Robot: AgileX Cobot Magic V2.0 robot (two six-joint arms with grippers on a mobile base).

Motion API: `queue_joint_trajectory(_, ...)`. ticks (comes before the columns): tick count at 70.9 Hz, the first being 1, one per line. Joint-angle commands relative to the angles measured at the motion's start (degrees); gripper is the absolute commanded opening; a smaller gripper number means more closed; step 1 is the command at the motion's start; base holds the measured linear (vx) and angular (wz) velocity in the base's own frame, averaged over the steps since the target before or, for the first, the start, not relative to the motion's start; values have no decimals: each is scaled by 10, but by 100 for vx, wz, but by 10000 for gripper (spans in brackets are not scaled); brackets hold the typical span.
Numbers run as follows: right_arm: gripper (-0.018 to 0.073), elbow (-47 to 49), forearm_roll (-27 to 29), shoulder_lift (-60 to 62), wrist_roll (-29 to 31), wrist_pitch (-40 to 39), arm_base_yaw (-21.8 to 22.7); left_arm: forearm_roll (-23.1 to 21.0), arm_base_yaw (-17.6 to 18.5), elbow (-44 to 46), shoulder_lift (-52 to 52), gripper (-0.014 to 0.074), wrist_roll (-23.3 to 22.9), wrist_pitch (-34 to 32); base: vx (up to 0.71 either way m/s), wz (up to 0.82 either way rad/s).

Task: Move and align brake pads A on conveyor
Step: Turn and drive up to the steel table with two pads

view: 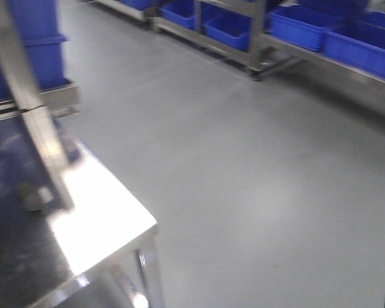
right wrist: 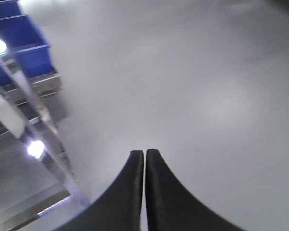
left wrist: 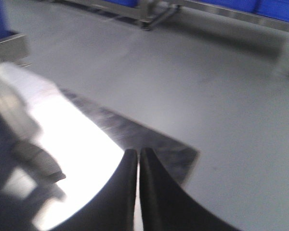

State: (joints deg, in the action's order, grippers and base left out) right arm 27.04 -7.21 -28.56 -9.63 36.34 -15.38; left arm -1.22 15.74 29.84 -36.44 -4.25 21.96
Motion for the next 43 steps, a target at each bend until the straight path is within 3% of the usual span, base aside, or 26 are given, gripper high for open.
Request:
queue_joint_trajectory(1, -9, 15, -6, -2, 3, -37, 3, -1, 3, 15, 2, -6, 0, -42, 10, 91)
queue_joint_trajectory(43, -9, 15, -6, -2, 3, -36, 3, -1, 3, 15, 2, -6, 0, -42, 11, 83)
